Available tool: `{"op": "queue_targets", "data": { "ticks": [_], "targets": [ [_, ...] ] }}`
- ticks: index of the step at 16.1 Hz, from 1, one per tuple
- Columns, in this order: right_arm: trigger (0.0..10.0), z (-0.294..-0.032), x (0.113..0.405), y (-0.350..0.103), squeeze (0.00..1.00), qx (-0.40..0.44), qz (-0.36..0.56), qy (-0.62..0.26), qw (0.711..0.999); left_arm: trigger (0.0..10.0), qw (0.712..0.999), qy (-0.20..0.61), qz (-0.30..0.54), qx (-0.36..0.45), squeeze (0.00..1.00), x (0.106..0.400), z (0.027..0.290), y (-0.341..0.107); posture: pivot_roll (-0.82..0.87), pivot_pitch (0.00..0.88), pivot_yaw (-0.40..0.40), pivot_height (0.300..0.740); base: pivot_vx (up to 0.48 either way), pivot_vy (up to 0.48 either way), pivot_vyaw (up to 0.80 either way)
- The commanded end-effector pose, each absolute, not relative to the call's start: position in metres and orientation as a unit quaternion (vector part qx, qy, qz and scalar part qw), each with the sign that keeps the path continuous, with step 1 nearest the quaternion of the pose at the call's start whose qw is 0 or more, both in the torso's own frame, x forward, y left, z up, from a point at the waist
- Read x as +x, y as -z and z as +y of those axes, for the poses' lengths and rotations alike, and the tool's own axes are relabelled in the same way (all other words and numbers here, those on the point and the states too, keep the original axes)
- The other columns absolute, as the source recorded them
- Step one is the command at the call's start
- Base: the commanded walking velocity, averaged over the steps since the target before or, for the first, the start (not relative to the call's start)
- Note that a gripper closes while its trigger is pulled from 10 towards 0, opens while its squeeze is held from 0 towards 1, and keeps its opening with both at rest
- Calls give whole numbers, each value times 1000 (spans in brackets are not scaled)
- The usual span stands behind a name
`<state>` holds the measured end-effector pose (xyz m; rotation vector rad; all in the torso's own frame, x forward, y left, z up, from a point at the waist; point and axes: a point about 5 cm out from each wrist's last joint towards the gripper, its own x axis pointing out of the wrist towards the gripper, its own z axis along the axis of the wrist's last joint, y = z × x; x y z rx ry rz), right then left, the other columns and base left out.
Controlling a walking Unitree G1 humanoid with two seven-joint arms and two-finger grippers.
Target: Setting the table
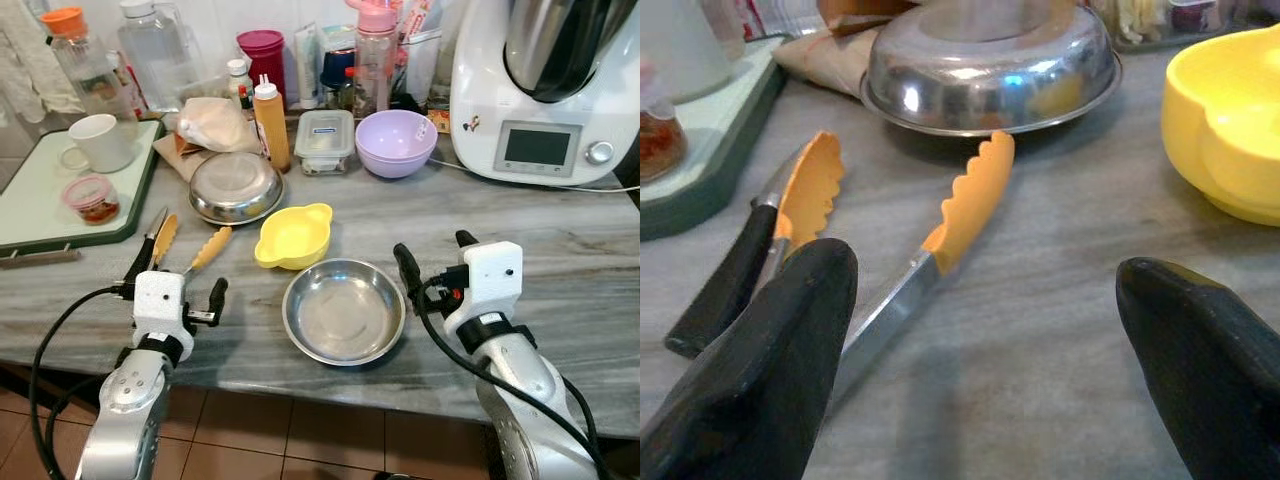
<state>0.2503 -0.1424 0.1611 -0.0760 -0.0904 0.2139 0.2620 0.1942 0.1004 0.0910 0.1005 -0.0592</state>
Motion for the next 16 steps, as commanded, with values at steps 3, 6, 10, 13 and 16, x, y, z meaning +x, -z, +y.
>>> {"op": "queue_targets", "data": {
  "ticks": [3, 6, 10, 13, 16],
  "targets": [
    [10000, -141, 246, -161, 0, -33, -46, -108, 993, 10000, 997, 31, 49, 56, 0, 260, 192, -104, -51, 89, 83, 740, 0, 0, 0],
    [10000, -140, 248, -162, 0, -32, -47, -108, 993, 10000, 997, 33, 52, 52, 0, 262, 188, -105, -53, 87, 85, 740, 0, 0, 0],
    [10000, -142, 249, -162, 0, -34, -47, -105, 993, 10000, 997, 30, 55, 54, 0, 264, 187, -106, -57, 83, 84, 740, -271, 0, 0],
    [10000, -143, 249, -162, 0, -34, -48, -105, 993, 10000, 996, 29, 59, 54, 0, 264, 187, -106, -57, 81, 81, 740, -319, 0, 0],
    [10000, -143, 249, -162, 0, -34, -48, -105, 993, 10000, 996, 28, 60, 55, 0, 264, 188, -106, -58, 77, 80, 740, -334, 0, 0]
  ]
}}
